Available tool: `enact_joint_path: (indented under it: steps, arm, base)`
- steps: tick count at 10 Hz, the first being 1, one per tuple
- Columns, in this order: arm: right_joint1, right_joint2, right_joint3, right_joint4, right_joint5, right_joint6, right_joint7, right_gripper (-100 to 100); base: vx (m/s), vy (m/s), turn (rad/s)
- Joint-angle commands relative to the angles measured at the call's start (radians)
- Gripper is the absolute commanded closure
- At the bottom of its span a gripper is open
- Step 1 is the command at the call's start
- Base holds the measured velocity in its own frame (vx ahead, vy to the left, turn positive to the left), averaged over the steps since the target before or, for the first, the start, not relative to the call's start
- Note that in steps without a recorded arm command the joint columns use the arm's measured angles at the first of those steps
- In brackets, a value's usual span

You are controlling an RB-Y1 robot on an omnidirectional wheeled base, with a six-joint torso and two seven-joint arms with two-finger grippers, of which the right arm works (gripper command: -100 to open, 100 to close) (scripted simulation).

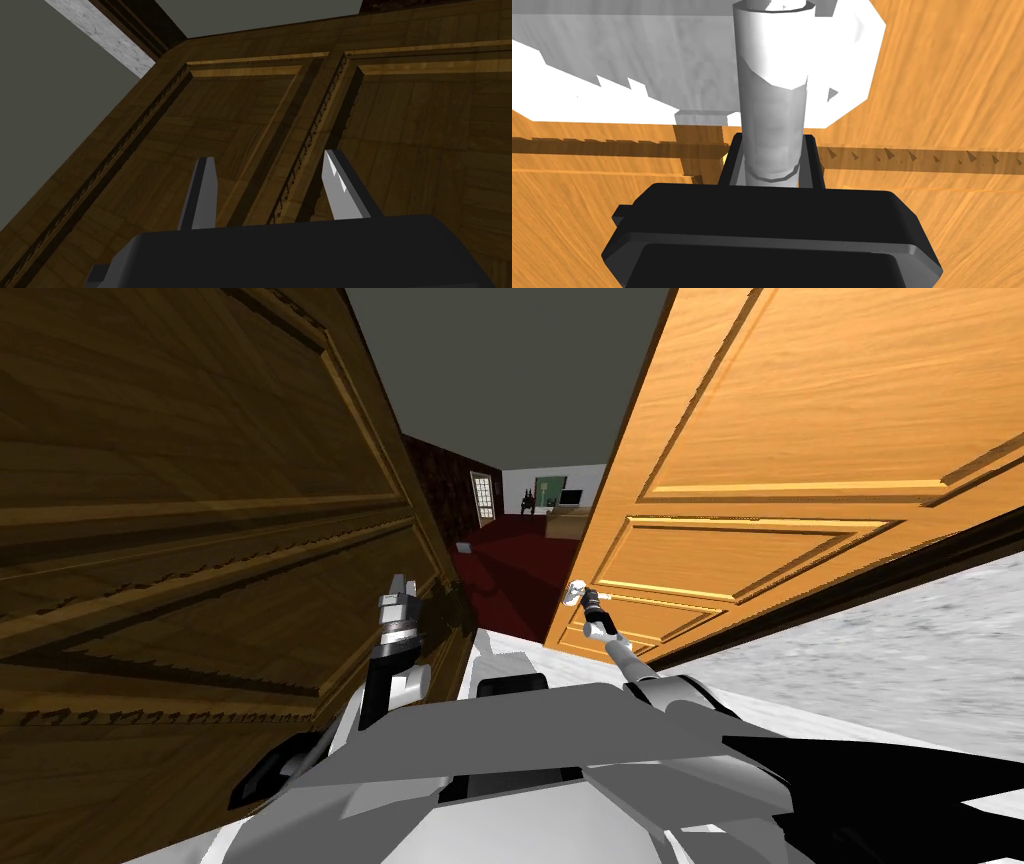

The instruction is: Pull the door open

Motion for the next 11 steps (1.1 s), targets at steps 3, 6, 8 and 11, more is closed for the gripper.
enact_joint_path:
  steps: [3, 6, 8, 11]
  arm:
    - [0.001, 0.001, 0.000, 0.000, 0.000, 0.000, 0.000, 100]
    - [0.011, -0.013, 0.029, -0.012, 0.004, 0.003, -0.023, 100]
    - [0.016, -0.023, 0.047, -0.022, 0.007, 0.003, -0.039, 100]
    - [0.026, -0.041, 0.082, -0.039, 0.012, 0.003, -0.069, 100]
  base:
    - [-0.008, 0.002, 0.000]
    - [-0.163, -0.052, 0.108]
    - [-0.200, -0.032, 0.104]
    - [-0.236, -0.055, 0.125]
